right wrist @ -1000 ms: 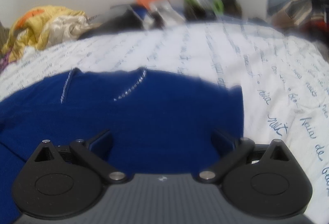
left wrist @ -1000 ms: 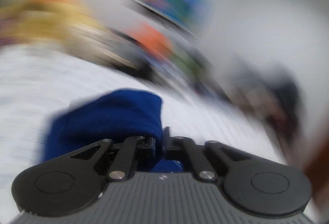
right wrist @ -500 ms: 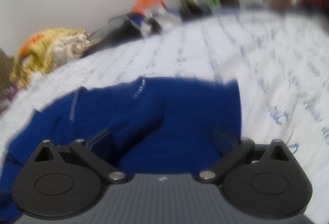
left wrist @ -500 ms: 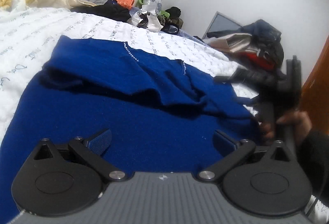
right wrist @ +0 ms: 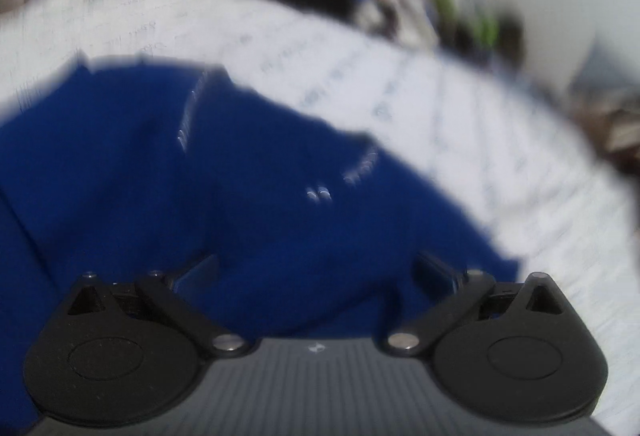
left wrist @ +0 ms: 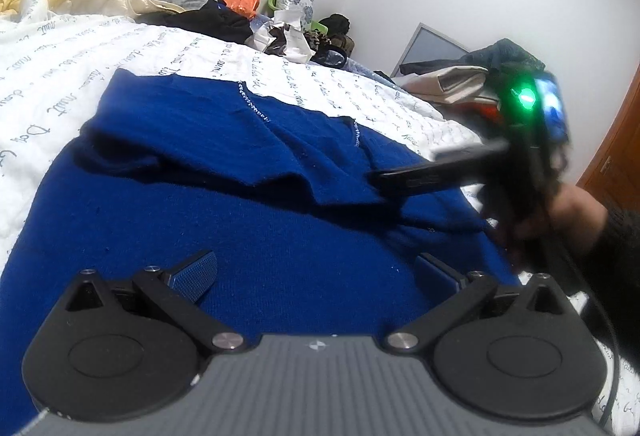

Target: Fold small clothes

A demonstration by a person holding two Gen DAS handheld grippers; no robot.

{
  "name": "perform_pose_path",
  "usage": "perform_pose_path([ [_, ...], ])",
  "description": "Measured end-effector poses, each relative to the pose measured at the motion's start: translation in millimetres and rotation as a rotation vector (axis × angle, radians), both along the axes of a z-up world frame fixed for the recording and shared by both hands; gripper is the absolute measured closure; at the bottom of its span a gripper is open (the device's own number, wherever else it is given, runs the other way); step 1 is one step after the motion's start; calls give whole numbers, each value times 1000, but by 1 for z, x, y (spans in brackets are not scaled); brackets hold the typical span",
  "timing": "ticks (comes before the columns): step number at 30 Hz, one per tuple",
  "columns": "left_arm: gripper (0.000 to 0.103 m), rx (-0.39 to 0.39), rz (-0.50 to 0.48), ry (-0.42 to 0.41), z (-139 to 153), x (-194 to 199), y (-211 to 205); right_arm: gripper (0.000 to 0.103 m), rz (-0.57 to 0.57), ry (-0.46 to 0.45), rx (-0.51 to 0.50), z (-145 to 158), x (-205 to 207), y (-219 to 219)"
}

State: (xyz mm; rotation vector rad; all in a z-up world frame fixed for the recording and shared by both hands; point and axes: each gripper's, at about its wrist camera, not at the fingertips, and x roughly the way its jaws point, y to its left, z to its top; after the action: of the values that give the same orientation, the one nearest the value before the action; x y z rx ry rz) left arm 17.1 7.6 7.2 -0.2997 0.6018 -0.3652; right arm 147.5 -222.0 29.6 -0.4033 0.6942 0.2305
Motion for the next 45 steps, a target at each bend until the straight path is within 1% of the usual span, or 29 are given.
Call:
perform_pose_path([
  [1, 0, -7, 1, 0, 0, 0, 1, 0, -36, 0, 22, 3, -3, -12],
  [2, 0, -12, 2, 1, 0, 0, 1, 0, -86, 10, 71, 6, -5, -30],
  [4, 0, -22, 4, 2, -1, 2, 2, 0, -230, 16, 224, 13, -13, -77],
  [5, 0, -25, 4, 2, -1, 2, 2, 0, -293, 27, 340, 17, -19, -100],
  [7, 0, -25, 4, 3, -1, 4, 2, 0, -314, 44, 610, 21, -29, -137],
  [8, 0, -23, 3, 3, -1, 4, 2, 0, -311, 53, 692, 23, -31, -145],
  [9, 0, -21, 3, 2, -1, 4, 1, 0, -307, 62, 739, 25, -31, -149],
  [11, 0, -20, 3, 2, -1, 4, 1, 0, -287, 71, 770, 29, -23, -147],
  [12, 0, -20, 4, 2, -1, 4, 1, 0, -282, 71, 748, 32, -16, -142],
  [14, 0, -17, 4, 1, -1, 4, 1, 0, -253, 65, 629, 35, -6, -120],
  [16, 0, -15, 4, 1, -1, 4, 1, 0, -179, 57, 503, 37, 4, -87],
  [18, 0, -12, 3, 1, -1, 4, 1, 0, -103, 61, 343, 33, 12, -52],
  [19, 0, -10, 2, 1, -1, 4, 0, 0, -78, 62, 247, 25, 15, -37],
  [20, 0, -9, 2, 1, -1, 4, 0, 0, -70, 71, 151, 15, 21, -26],
  [21, 0, -10, 2, 0, -1, 3, 1, 0, -79, 82, 79, 5, 19, -21],
  [22, 0, -15, 3, 0, -1, 3, 1, 0, -88, 75, 76, 2, 18, -26],
  [24, 0, -26, 5, 1, -2, 4, 3, 0, -144, 103, 193, 5, 14, -54],
  [27, 0, -34, 5, 1, -2, 5, 4, 0, -279, 81, 372, 11, -1, -111],
  [28, 0, -36, 5, 1, -2, 5, 4, 0, -306, 80, 450, 13, -7, -126],
  [29, 0, -36, 4, 2, -2, 5, 4, 0, -312, 90, 540, 14, -12, -139],
  [31, 0, -35, 4, 2, -2, 5, 4, 0, -319, 128, 663, 14, -14, -152],
  [32, 0, -34, 4, 1, -2, 5, 4, 0, -325, 137, 694, 15, -13, -154],
  [35, 0, -30, 4, 1, -2, 4, 3, 0, -292, 179, 761, 15, 0, -149],
  [37, 0, -26, 4, 0, -2, 4, 2, 0, -291, 213, 754, 12, 12, -137],
  [39, 0, -24, 3, 0, -1, 5, 2, 0, -295, 218, 676, 13, 18, -121],
  [42, 0, -24, 4, 0, -1, 5, 1, 0, -216, 160, 499, 23, 18, -86],
  [45, 0, -23, 3, 0, -1, 4, 1, 0, -87, 104, 251, 20, 17, -41],
])
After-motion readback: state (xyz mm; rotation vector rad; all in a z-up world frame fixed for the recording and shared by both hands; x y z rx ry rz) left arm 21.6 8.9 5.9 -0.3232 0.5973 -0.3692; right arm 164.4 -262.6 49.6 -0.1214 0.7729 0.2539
